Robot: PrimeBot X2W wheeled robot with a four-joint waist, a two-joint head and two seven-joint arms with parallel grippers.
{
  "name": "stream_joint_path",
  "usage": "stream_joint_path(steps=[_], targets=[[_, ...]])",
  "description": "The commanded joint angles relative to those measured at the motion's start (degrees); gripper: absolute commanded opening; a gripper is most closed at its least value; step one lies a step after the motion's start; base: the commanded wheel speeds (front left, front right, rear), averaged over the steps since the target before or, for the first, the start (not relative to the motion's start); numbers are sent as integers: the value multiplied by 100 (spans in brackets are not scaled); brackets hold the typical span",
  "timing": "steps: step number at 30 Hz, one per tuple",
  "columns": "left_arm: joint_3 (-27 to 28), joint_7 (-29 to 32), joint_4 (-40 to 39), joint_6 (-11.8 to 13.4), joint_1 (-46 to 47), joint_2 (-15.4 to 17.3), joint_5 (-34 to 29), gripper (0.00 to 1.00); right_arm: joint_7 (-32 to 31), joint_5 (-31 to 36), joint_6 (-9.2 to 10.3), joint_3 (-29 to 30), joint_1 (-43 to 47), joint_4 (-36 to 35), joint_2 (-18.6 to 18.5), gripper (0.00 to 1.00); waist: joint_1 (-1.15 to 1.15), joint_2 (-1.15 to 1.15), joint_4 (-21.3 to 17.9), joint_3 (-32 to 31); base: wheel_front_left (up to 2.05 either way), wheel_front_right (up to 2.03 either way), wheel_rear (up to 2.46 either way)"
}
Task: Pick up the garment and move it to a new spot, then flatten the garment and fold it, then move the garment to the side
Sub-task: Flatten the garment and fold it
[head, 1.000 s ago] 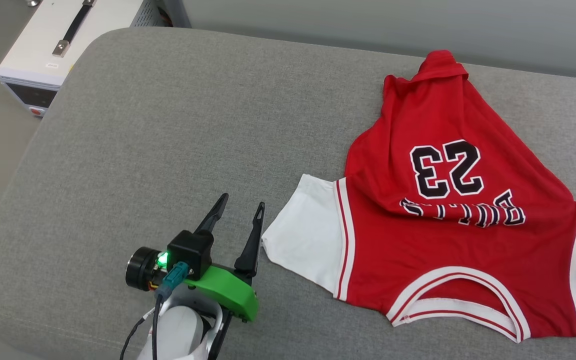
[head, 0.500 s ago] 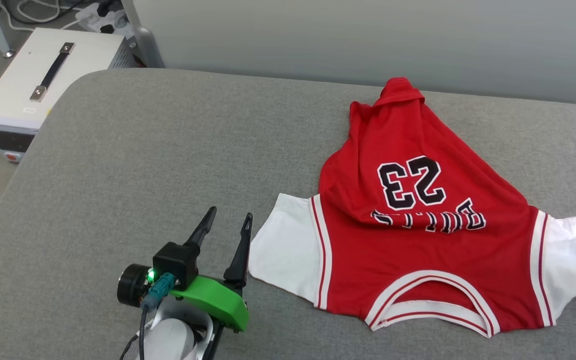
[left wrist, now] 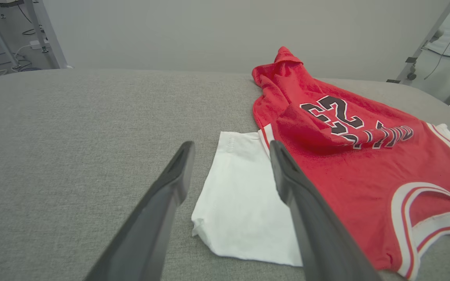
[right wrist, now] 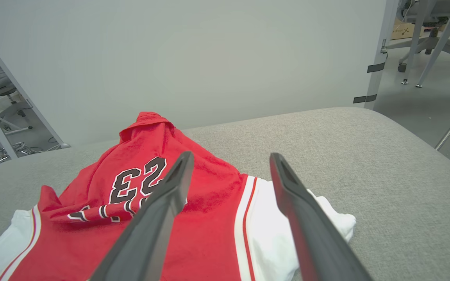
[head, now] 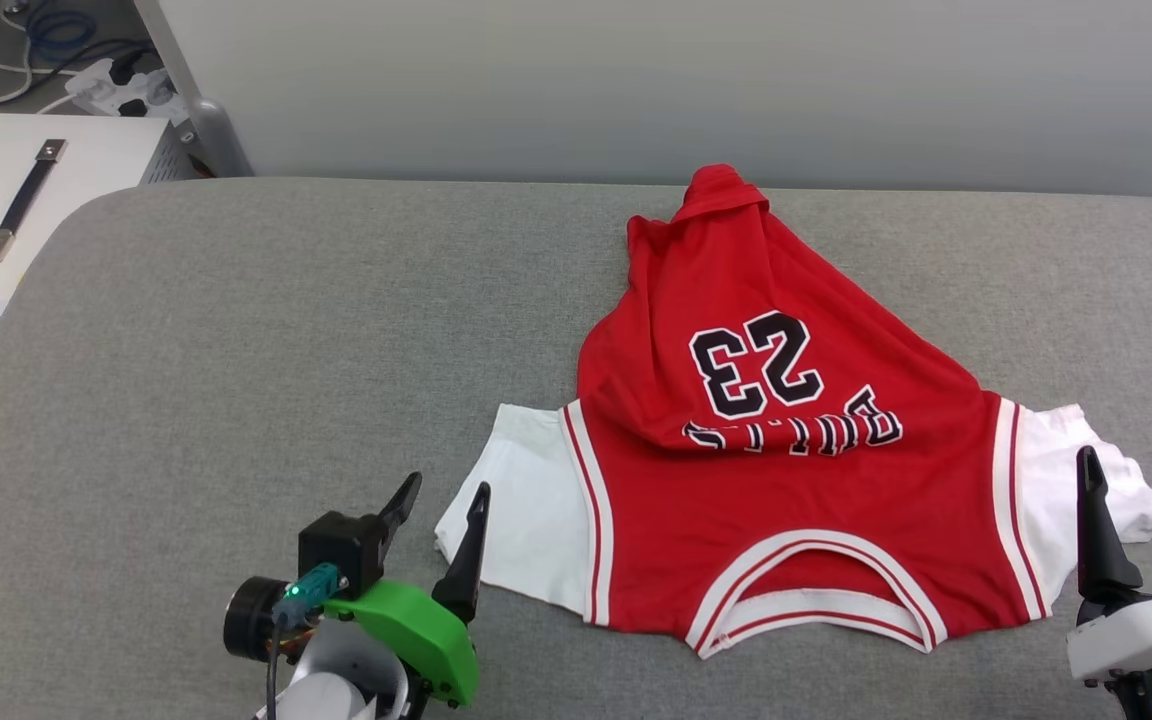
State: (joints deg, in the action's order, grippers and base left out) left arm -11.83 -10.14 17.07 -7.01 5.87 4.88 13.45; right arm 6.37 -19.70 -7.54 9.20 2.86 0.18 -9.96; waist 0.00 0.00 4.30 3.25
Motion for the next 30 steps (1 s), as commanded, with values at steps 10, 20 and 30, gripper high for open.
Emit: stream_joint_path(steps=[10,20,30], targets=[[-59,3081,-817,636,163,512,-233,100,-315,113,5,-77,-26,-228,19,100,0,0,-363,381,0,0,0],[-30,4318,-1269,868,145,775,-295,100,-249,150,5,-264,-187,-153,47,100,0,0,-673,769,0,0,0],[-10,4354,-648,920,224,830,-243,0,-171,100,5,-358,-286,10,-7,100,0,0,-755,918,0,0,0]])
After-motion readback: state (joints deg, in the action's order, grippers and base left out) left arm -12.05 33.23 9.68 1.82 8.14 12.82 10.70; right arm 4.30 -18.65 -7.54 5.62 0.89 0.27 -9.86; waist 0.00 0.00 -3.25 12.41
